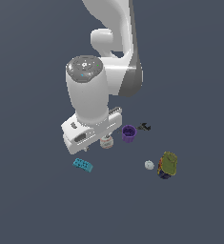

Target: Pick up a designated object from a clutter of objects.

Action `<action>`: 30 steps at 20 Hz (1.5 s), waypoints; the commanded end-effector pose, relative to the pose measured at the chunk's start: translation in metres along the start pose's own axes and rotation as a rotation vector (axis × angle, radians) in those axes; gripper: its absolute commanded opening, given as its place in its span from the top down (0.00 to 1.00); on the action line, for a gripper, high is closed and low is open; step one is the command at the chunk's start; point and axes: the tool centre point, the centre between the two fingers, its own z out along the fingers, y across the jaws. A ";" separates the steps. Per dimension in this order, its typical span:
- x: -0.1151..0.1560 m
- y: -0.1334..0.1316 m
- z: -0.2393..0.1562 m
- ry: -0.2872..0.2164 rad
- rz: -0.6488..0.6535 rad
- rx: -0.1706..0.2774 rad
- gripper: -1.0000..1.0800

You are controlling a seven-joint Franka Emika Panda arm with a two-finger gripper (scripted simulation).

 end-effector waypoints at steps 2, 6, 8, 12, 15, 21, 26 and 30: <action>-0.002 0.012 0.016 0.001 -0.075 0.000 0.04; -0.005 0.025 0.034 0.002 -0.159 0.000 0.04; -0.006 0.032 0.043 0.002 -0.200 0.000 0.04; -0.010 0.044 0.062 0.003 -0.284 0.000 0.04; -0.014 0.053 0.076 0.004 -0.347 -0.001 0.04; -0.021 0.068 0.102 0.006 -0.460 -0.001 0.04; -0.026 0.077 0.118 0.007 -0.526 -0.001 0.04; -0.029 0.081 0.126 0.007 -0.560 -0.001 0.04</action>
